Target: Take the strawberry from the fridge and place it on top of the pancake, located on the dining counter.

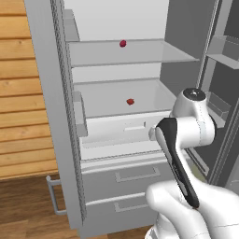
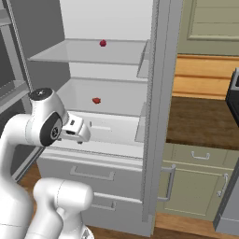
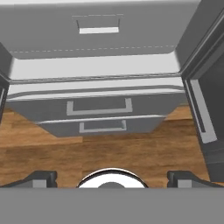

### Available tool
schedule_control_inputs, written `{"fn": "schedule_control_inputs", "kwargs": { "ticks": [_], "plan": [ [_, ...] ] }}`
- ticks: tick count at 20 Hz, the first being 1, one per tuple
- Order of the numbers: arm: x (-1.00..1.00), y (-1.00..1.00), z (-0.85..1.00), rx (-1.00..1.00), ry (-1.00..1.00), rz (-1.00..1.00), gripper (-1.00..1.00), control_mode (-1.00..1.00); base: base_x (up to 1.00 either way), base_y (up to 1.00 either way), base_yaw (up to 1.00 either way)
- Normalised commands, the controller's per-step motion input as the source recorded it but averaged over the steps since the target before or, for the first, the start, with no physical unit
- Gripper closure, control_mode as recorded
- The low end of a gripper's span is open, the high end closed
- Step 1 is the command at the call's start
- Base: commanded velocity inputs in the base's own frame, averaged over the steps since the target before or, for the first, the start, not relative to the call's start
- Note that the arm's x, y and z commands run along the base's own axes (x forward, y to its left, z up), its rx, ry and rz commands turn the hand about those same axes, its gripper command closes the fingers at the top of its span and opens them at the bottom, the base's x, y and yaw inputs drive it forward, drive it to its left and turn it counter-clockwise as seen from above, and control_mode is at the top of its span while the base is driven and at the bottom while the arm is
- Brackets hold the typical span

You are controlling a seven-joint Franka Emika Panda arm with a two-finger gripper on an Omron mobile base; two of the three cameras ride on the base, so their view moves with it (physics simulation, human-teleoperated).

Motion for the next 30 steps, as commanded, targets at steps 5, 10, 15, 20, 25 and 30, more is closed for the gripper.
{"fn": "schedule_control_inputs", "kwargs": {
  "ticks": [5,10,15,20,25,30],
  "plan": [
    [-0.23,0.00,-0.24,0.02,-0.04,0.00,-1.00,-1.00,0.00,0.00,0.00],
    [-0.15,0.00,-0.20,0.00,0.00,0.00,-1.00,-1.00,0.00,0.00,0.00],
    [0.00,0.00,0.00,0.00,0.00,0.00,-1.00,-1.00,0.00,0.00,0.00],
    [0.00,0.00,0.00,0.00,0.00,0.00,-1.00,-1.00,0.00,0.00,0.00],
    [0.00,0.00,0.00,0.00,0.00,0.00,-1.00,1.00,0.00,0.04,0.00],
    [0.00,0.00,0.00,0.00,0.00,0.00,-1.00,1.00,0.16,0.32,-0.03]
  ]
}}
